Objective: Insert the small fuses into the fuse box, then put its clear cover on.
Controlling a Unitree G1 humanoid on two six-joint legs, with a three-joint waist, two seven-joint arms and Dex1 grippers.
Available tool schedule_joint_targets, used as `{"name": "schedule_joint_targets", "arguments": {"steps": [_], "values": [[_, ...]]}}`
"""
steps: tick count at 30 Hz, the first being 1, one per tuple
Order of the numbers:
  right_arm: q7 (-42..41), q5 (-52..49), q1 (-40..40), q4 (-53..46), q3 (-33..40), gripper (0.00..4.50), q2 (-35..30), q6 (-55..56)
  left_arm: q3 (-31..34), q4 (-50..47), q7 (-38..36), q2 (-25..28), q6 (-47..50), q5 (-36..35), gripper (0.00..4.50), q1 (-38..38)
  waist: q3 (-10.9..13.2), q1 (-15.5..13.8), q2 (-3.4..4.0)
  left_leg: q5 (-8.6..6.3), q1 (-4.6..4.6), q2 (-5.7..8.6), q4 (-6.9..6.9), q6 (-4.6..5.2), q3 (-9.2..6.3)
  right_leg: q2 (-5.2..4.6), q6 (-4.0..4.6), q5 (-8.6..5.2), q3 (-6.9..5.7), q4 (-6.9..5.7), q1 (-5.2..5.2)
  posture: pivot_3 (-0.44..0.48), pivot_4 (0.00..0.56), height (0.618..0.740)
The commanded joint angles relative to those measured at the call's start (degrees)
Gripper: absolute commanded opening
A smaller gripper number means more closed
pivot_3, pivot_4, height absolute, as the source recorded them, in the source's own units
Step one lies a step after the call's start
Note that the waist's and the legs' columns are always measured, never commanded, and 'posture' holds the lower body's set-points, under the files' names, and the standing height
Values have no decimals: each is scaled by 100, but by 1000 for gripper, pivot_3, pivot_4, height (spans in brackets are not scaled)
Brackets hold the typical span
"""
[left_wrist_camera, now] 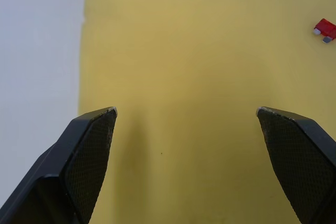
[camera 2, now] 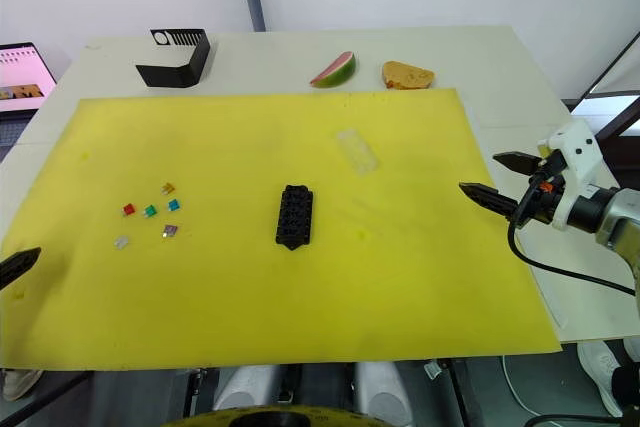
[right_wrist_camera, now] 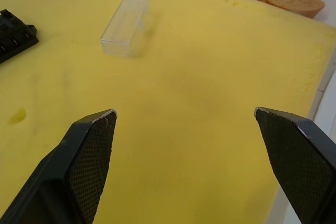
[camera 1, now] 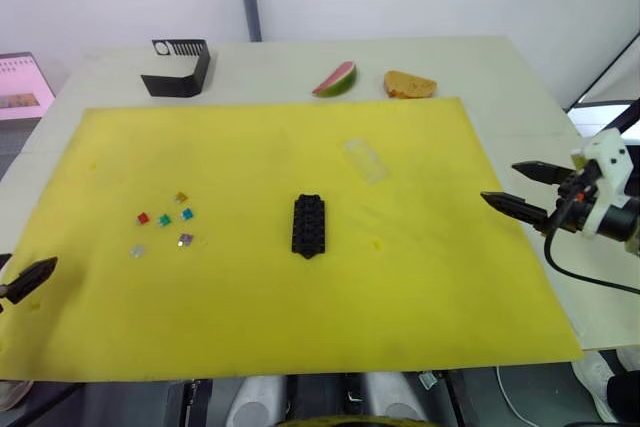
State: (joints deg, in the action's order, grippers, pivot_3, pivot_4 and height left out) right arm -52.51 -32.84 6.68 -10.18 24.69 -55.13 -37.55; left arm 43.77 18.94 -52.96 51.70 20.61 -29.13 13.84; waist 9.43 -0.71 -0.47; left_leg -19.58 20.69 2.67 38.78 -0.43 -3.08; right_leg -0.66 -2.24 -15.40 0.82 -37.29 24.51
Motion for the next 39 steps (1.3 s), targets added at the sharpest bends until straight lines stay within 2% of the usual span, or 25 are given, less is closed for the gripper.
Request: {"name": "schedule_joint_targets", "arguments": {"steps": [1,8,19,25,32,39], "values": [[3,-53,81,-163,69,4453,-31,31,260,-113,-19,29,-186,-33,4479,23,0,0,0,0,0,0,0,0,0,0,0,0,0,0,0,0,150,740],[143,28,187,-144,-39,4453,32,104,183,-198,121,79,155,-85,4479,-76,0,1,0,0,-1,-5,1,0,7,0,0,0,0,-1,0,0,150,740],[207,73,356,-245,-248,4453,97,224,47,-435,-162,165,1029,-342,4479,-198,0,9,0,0,-1,-5,3,0,9,0,-1,1,0,-4,0,0,150,740],[-51,-189,814,-589,-695,4453,146,147,39,-323,-110,239,2095,-677,4479,-486,0,12,0,0,-4,-6,4,0,10,2,-1,1,0,-9,0,0,150,740],[-523,-920,1442,-1364,-1591,4453,450,-337,357,-639,-133,366,4562,-1848,4479,-648,-1,29,0,0,-2,-6,6,0,10,2,-3,2,-1,-9,0,0,150,740],[-629,-1266,2158,-1665,-2390,4453,1054,-562,952,-672,378,149,6494,-2612,4479,-739,-1,44,-1,0,-4,-6,10,0,10,2,-3,2,-1,-16,1,0,150,740]]}}
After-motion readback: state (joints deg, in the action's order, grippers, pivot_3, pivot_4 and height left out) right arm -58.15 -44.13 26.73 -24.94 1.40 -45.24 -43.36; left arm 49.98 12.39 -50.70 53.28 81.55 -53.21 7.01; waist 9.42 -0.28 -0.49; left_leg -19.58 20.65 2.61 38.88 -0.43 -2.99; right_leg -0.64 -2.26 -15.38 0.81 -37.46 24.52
